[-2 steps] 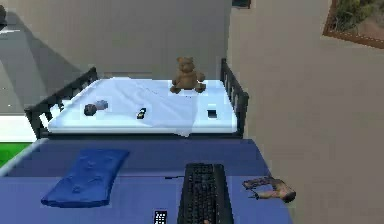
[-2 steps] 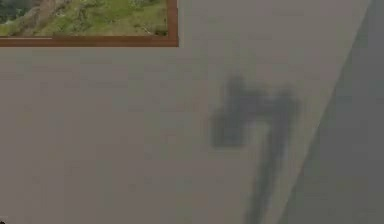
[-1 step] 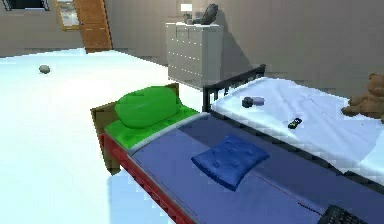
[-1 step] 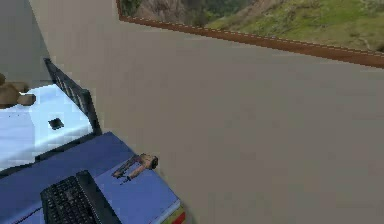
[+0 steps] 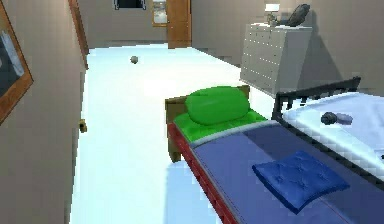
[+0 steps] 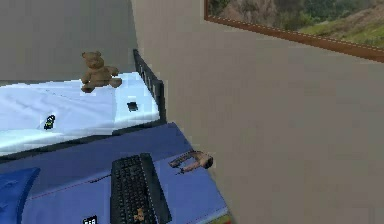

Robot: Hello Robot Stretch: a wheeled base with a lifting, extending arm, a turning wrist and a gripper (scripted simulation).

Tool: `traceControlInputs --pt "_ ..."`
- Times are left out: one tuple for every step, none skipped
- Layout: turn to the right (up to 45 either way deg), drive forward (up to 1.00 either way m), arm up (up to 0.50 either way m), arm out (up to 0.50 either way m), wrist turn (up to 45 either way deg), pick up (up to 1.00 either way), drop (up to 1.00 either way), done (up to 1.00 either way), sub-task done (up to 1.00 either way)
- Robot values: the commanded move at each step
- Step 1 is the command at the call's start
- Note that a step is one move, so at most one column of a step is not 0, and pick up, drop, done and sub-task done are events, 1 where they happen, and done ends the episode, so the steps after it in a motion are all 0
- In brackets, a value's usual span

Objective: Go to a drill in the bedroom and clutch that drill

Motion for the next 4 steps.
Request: traceControlInputs --pt "0.0 0.00 0.50 0.00 0.0 0.00 0.00 0.00 0.00" --pt "0.0 0.00 0.14 0.00 0.0 0.00 0.00 0.00 0.00" --pt "0.0 0.00 0.00 0.50 0.0 0.00 0.00 0.00 0.00" --pt "0.0 0.00 0.00 0.00 45.0 0.00 0.00 0.00 0.00"
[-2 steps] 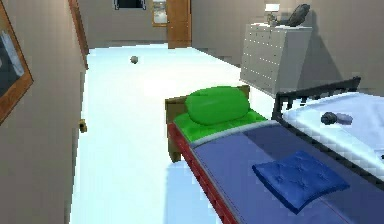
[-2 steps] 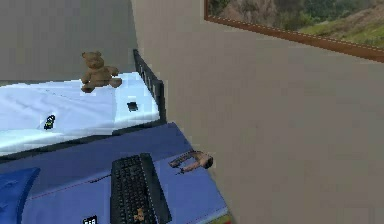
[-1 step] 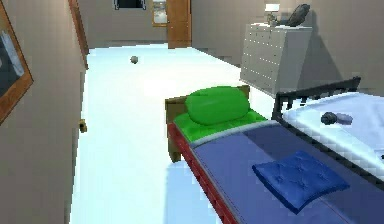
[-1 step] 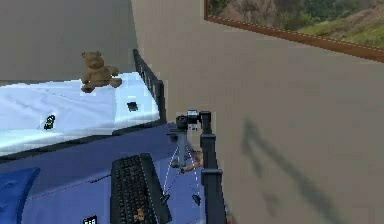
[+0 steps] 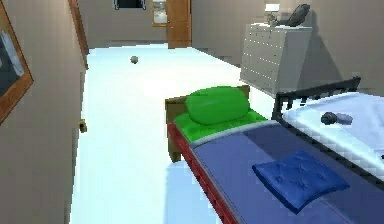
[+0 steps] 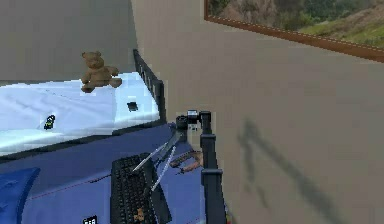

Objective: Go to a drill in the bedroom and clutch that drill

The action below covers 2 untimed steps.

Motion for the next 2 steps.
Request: traceControlInputs --pt "0.0 0.00 0.00 0.00 45.0 0.00 0.00 0.00 0.00" --pt "0.0 0.00 0.00 0.00 45.0 0.00 0.00 0.00 0.00"
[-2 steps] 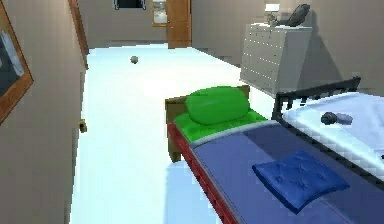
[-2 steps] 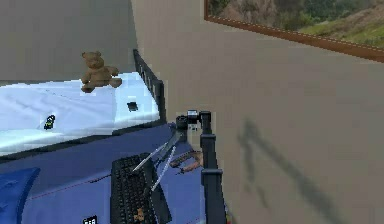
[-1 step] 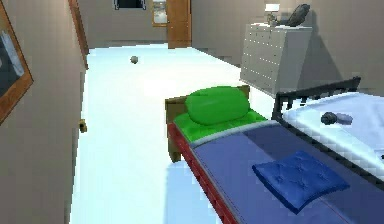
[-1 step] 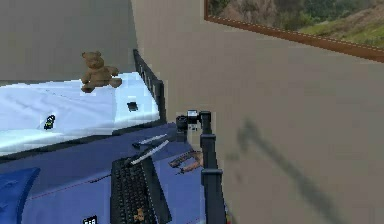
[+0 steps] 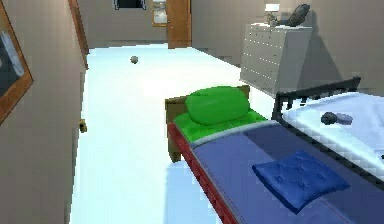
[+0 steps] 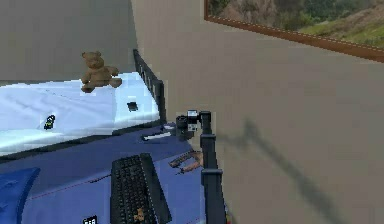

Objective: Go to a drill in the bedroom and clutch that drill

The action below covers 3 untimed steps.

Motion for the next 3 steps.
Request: traceControlInputs --pt "0.0 0.00 0.00 0.00 24.0 0.00 0.00 0.00 0.00" --pt "0.0 0.00 -0.30 0.00 0.0 0.00 0.00 0.00 0.00" --pt "0.0 0.00 0.00 0.00 0.0 1.00 0.00 0.00 0.00"
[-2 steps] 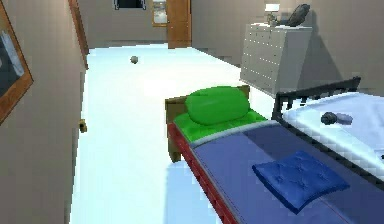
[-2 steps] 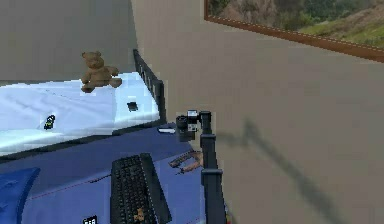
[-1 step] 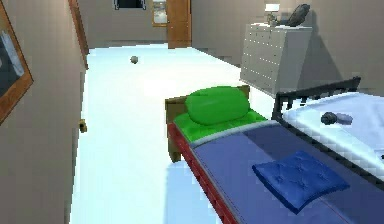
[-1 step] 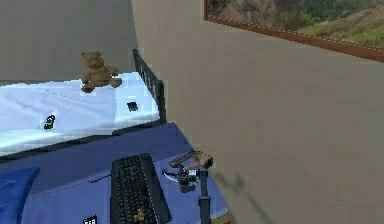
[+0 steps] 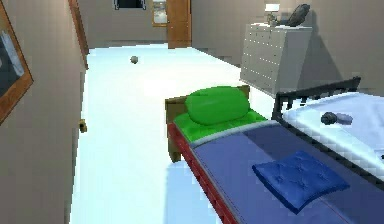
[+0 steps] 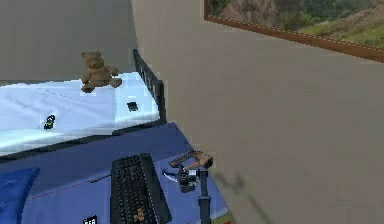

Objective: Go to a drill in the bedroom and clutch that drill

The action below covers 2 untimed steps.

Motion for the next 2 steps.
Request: traceControlInputs --pt "0.0 0.00 0.10 0.00 0.0 0.00 0.00 0.00 0.00" --pt "0.0 0.00 0.00 0.00 0.0 0.00 0.00 1.00 0.00"
